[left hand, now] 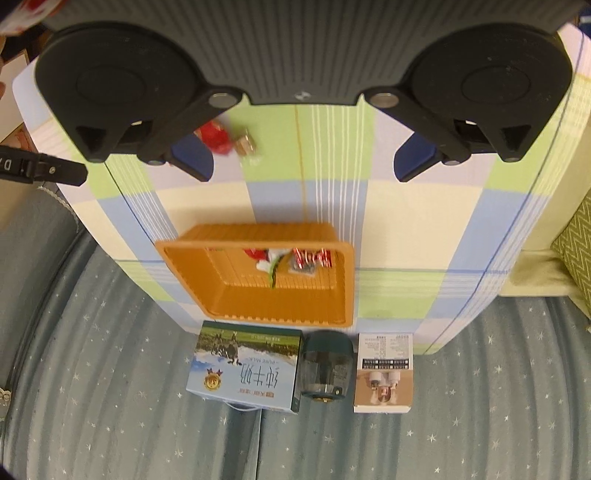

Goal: Organize snacks
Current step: 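Move both grippers back from the tray to the remaining candies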

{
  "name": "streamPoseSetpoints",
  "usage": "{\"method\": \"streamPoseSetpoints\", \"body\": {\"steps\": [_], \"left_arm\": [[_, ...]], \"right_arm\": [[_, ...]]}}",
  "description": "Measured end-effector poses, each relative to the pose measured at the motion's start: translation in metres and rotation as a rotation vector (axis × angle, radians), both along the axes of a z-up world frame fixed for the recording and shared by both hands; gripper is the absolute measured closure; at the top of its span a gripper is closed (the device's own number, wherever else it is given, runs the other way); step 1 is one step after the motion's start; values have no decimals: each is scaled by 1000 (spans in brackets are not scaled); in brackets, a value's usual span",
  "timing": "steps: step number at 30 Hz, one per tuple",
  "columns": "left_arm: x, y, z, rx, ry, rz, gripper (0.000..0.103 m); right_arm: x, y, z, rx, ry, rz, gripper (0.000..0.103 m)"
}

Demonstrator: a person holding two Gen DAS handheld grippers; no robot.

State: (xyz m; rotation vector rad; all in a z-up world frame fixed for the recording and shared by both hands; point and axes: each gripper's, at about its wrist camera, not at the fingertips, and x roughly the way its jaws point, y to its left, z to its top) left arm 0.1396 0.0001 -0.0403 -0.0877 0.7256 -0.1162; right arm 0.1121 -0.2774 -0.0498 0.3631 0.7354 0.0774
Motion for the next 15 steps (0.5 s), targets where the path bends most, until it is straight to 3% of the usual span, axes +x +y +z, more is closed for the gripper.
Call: {"method": "streamPoseSetpoints", "body": {"steps": [8,15], "left_arm": [[-23,1,-19,-13,48,19,0],[-26,-1,-31,-6,76,17,0]], "right_arm": [[-19,-2,-18,50,43,-35,34],[-19,-2,-30,36,50,-38,34]]}}
